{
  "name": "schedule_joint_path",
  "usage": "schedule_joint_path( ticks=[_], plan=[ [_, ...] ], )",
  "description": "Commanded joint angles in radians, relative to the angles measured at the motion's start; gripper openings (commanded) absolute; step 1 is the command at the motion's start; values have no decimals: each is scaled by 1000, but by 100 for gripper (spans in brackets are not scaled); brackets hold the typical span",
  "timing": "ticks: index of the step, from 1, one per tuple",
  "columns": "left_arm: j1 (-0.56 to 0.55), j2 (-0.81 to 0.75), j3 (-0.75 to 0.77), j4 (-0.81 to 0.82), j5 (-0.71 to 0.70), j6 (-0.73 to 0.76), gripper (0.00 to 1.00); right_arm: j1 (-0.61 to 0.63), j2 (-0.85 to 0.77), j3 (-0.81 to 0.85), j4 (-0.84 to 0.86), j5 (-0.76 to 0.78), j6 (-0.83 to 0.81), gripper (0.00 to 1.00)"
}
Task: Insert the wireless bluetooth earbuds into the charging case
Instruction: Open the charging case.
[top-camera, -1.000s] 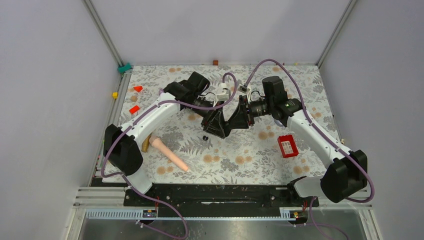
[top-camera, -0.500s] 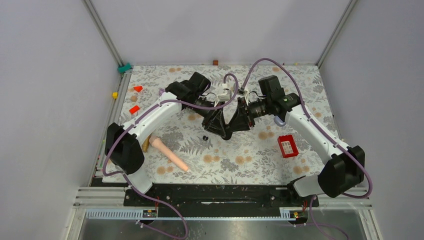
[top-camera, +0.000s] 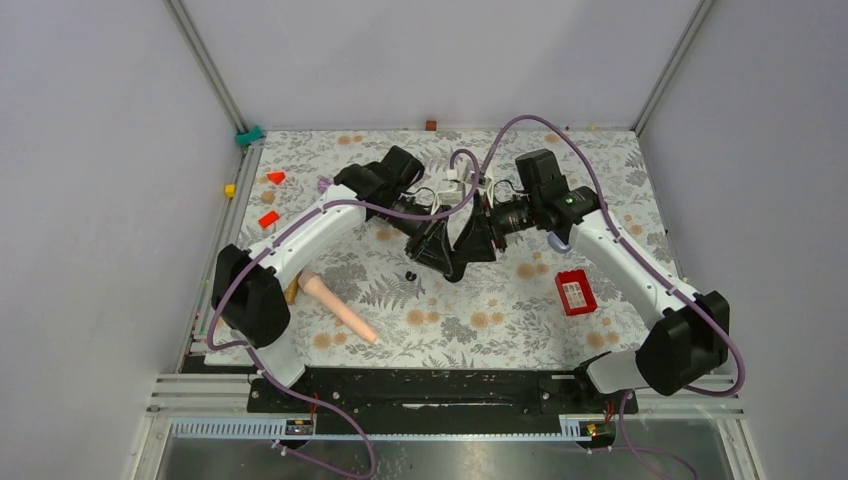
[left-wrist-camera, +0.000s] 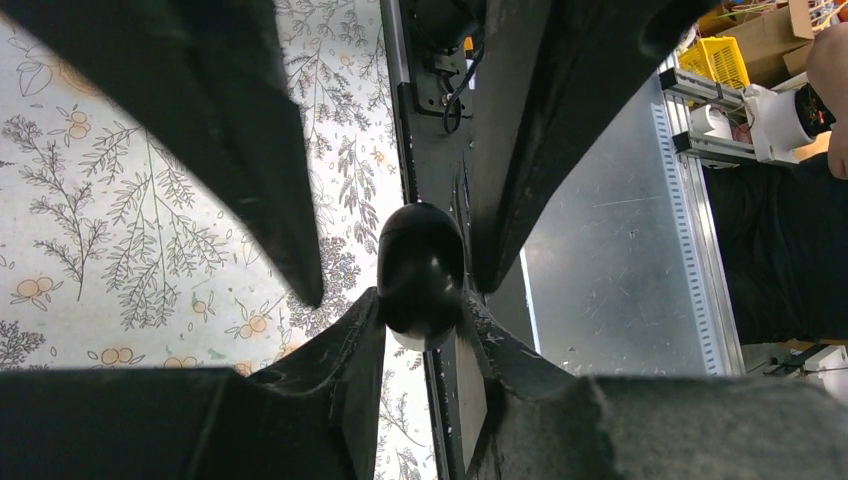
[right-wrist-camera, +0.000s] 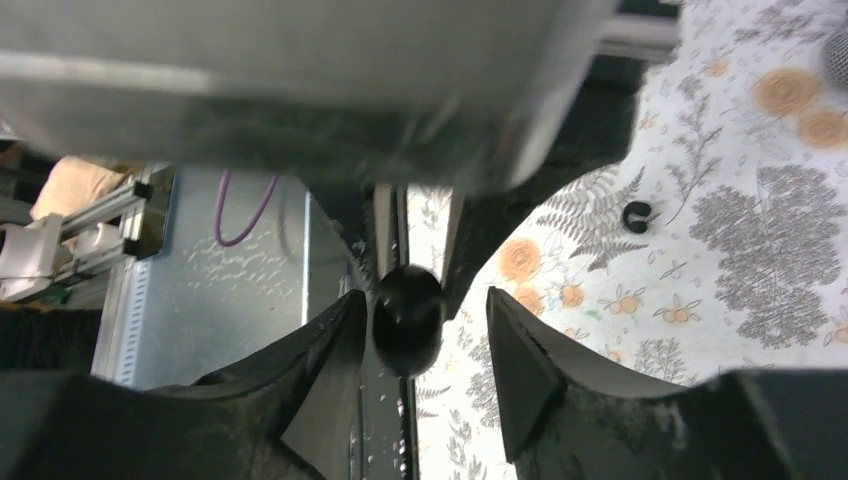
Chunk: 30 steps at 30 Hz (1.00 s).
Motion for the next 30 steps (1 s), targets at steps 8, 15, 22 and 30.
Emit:
schedule_joint_path(
  ticks=[8, 15, 22, 30],
  plan=[
    [80, -181, -189, 553, -14, -443, 6, -88, -102, -127, 564, 60, 512, 69],
    [121, -196, -341, 904, 2, -755, 5, -131, -131, -374, 1151, 106, 855, 76],
    [121, -166, -364, 990, 6, -825, 5, -131, -64, -457, 1478, 106, 1053, 60],
    [129, -176, -369, 1007, 1, -843, 4, -131, -16, -464, 1631, 27, 1137, 51]
  ],
)
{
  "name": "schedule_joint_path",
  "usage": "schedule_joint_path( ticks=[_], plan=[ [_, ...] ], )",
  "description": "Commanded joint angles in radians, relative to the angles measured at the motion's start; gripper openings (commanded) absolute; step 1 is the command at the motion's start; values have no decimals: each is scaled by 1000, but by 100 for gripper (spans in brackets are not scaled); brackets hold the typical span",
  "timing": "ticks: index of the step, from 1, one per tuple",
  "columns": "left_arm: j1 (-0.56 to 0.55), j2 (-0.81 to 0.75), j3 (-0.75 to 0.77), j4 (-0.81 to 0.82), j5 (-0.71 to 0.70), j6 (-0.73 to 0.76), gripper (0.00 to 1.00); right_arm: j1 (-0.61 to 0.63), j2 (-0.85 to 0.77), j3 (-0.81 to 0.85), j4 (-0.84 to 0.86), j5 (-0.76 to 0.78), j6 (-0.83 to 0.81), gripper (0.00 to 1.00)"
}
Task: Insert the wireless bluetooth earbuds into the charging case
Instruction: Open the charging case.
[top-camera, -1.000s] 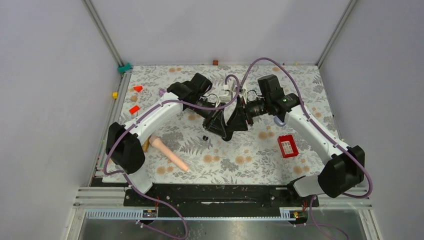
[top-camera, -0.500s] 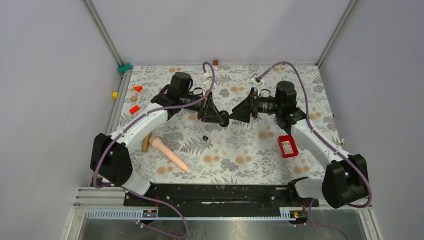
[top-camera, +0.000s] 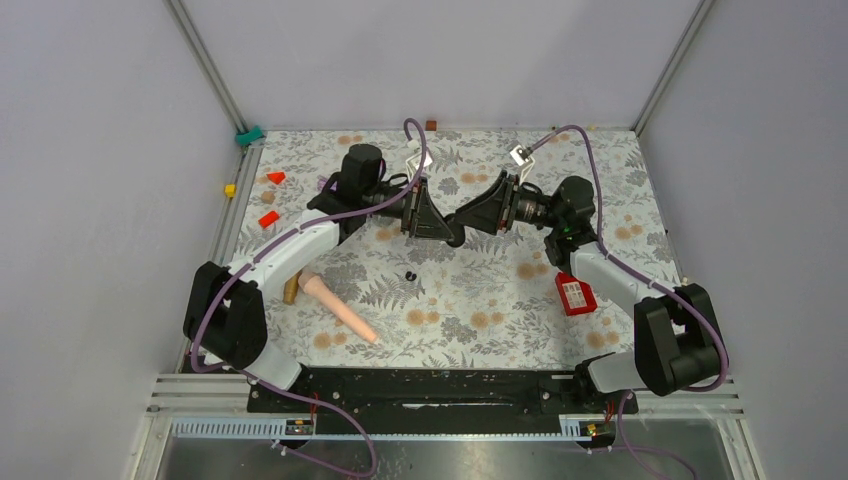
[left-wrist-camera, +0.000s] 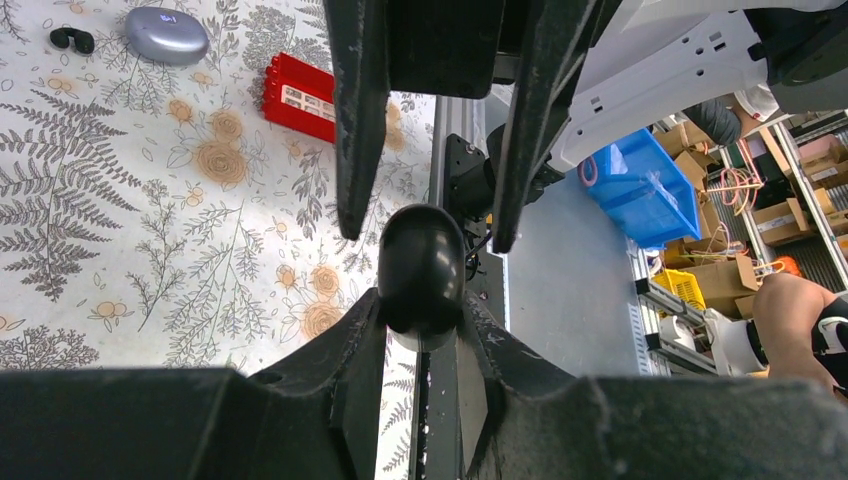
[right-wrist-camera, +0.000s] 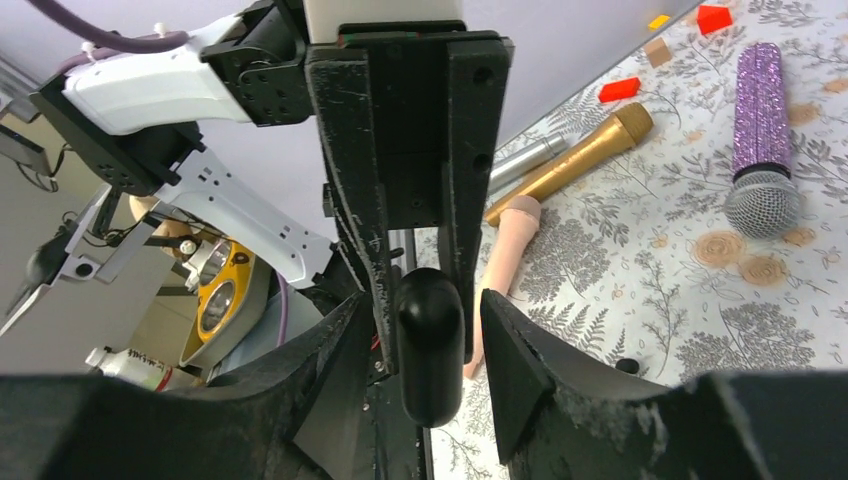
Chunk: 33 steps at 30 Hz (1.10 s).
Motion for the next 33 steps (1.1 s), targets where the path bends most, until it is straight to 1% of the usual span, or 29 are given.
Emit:
schedule_joint_path(
  ticks=[1, 6, 9, 11, 13, 16, 24, 29, 33],
  plan=[
    [10, -9, -3, 84, 10, -36, 4, -1, -1, -3, 161, -51, 50, 51],
    [20, -16, -8, 105, 11, -53, 5, 1, -6, -5, 163, -74, 36, 54],
    [27, -21, -13, 118, 14, -63, 5, 1, -3, -6, 159, -82, 28, 55],
    [30, -26, -16, 123, 17, -69, 4, 1, 3, -4, 156, -87, 28, 51],
    [32, -29, -16, 127, 18, -73, 5, 1, 11, 0, 154, -97, 31, 46],
    [34, -32, -17, 134, 21, -77, 5, 7, 22, 8, 148, -101, 33, 45],
    [40, -40, -22, 136, 22, -74, 5, 21, 24, 11, 107, -105, 4, 53],
    [40, -43, -25, 142, 27, -77, 5, 24, 21, 19, 50, -102, -40, 50],
    [40, -44, -26, 143, 28, -77, 5, 27, 22, 23, 33, -102, -51, 43]
  ],
)
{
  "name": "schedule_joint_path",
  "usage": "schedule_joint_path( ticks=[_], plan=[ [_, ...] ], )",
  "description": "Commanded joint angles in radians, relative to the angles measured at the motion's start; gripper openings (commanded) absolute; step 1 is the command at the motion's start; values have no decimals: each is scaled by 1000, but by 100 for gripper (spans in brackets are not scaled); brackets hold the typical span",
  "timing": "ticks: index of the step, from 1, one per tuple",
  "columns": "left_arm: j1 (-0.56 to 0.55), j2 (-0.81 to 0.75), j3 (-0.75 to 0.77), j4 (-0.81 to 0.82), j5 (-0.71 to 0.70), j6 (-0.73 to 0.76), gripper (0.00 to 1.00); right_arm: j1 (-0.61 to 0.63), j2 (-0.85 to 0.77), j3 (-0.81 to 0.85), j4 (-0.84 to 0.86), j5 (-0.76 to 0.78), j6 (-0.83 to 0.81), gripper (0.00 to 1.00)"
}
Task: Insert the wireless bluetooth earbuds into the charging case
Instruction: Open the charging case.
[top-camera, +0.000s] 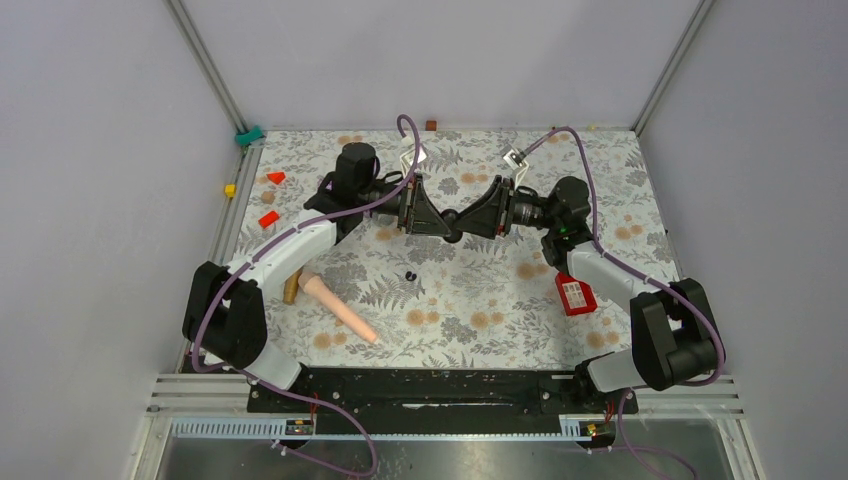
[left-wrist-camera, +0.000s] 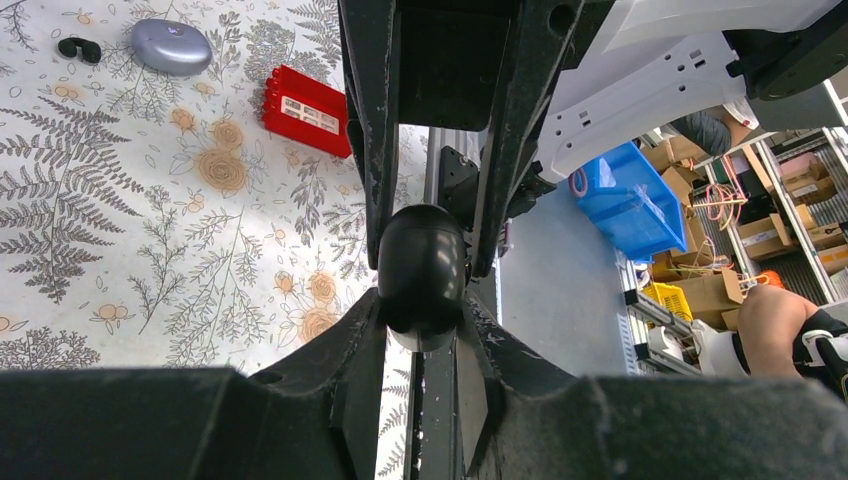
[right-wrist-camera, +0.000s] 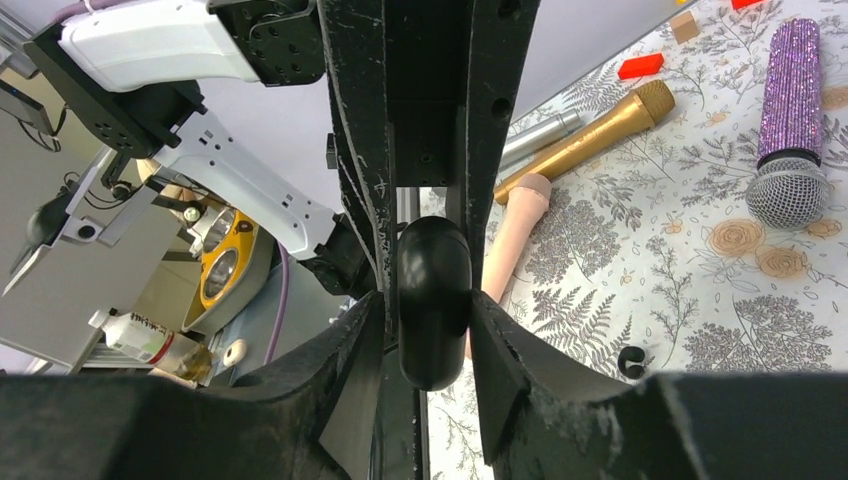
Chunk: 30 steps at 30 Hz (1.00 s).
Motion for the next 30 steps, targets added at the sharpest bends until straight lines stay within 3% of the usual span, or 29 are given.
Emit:
schedule_joint_path(
  ticks=[1, 4, 6, 9, 12, 17, 21, 30],
  plan=[
    [8, -43, -10, 68, 5, -5, 5, 16, -7, 28, -5, -36, -36, 41],
    [8, -39, -10, 68, 3, -2, 8, 18, -10, 32, -6, -39, -36, 31],
    [6, -36, -10, 62, 3, 4, 23, 19, -11, 37, -9, -42, -35, 25],
    [7, -31, -5, 21, 0, 38, 56, 20, -22, 51, -42, -58, -45, 21],
    [4, -30, 23, -76, -11, 115, 66, 20, -51, 79, -180, -61, -128, 20],
    [-8, -4, 122, -335, -13, 340, 69, 21, -99, 177, -632, -26, -479, 20],
    [-19, 19, 193, -521, -24, 520, 69, 23, -91, 258, -857, -18, -624, 20],
    [-84, 59, 242, -657, -27, 640, 62, 68, -84, 278, -941, -53, -699, 20]
  ],
)
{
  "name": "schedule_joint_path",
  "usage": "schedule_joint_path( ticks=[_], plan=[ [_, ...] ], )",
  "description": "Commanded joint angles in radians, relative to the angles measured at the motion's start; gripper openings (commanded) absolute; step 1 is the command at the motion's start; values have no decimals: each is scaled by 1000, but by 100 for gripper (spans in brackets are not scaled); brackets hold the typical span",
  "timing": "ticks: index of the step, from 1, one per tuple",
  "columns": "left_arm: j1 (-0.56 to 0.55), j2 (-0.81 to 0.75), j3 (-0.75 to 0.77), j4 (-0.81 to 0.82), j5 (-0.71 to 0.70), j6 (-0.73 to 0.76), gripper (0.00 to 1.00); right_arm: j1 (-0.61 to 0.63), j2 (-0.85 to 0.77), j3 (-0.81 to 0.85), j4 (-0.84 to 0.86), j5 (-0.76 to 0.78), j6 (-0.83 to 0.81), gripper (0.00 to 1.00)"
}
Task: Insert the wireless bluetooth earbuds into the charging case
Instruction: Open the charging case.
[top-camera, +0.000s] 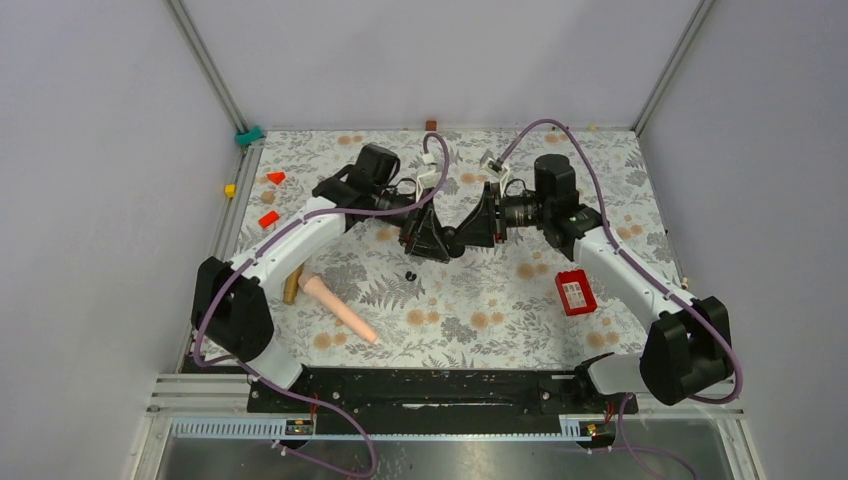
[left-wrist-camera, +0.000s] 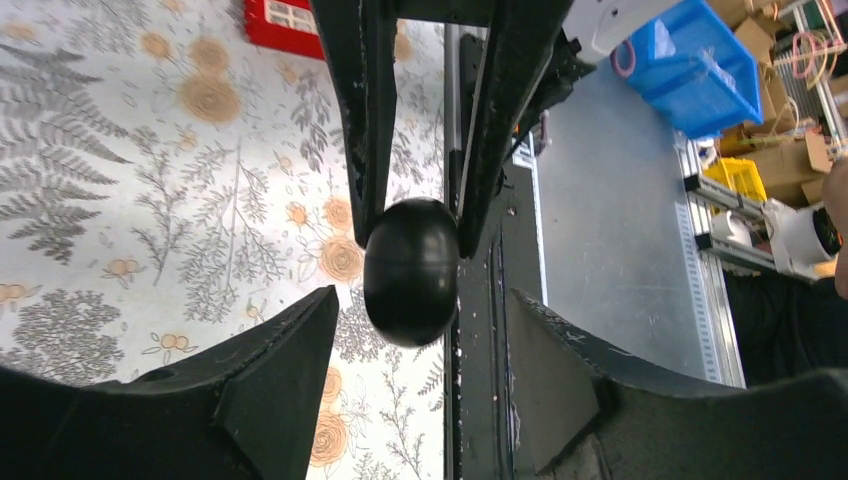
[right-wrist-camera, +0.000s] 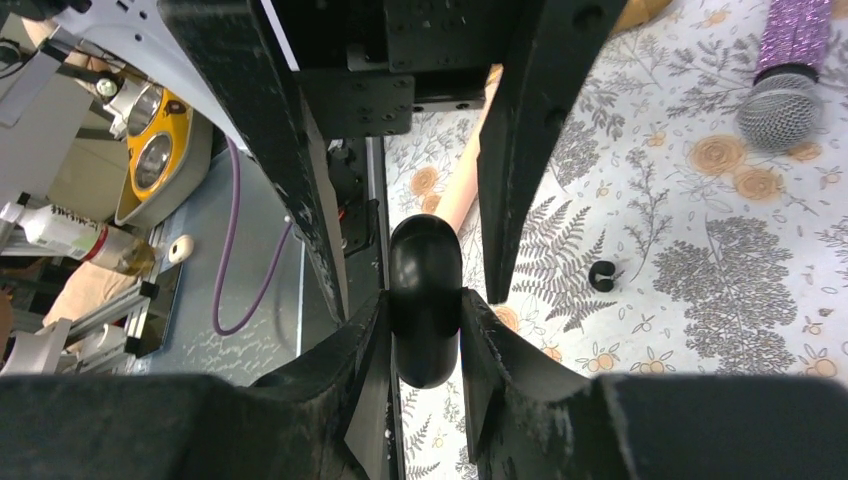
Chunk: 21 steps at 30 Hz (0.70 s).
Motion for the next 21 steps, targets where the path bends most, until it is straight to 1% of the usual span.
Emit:
schedule_joint_path(
  ticks=[1, 4, 7, 9, 12, 14, 17, 21],
  plan=[
    [-34, 23, 64, -99, -9, 115, 62, 30, -24, 33, -64, -33, -86, 20],
    [-41, 24, 68, -99, -7, 117, 56, 40, -27, 33, -106, -23, -116, 20],
    [-44, 23, 69, -99, -4, 117, 47, 42, -20, 41, -135, -7, -135, 20],
    [-46, 22, 68, -99, -6, 118, 41, 43, -19, 46, -156, 2, -178, 20],
    [-46, 21, 66, -100, -12, 120, 36, 43, -27, 46, -165, 10, -192, 20],
    [-46, 22, 66, -100, -11, 121, 36, 43, -35, 42, -158, 18, -195, 20],
    [-46, 28, 69, -101, -9, 115, 41, 43, -53, 21, -104, 42, -172, 20],
    [-46, 30, 76, -100, -9, 105, 43, 43, -73, -3, -44, 58, -153, 20]
  ],
)
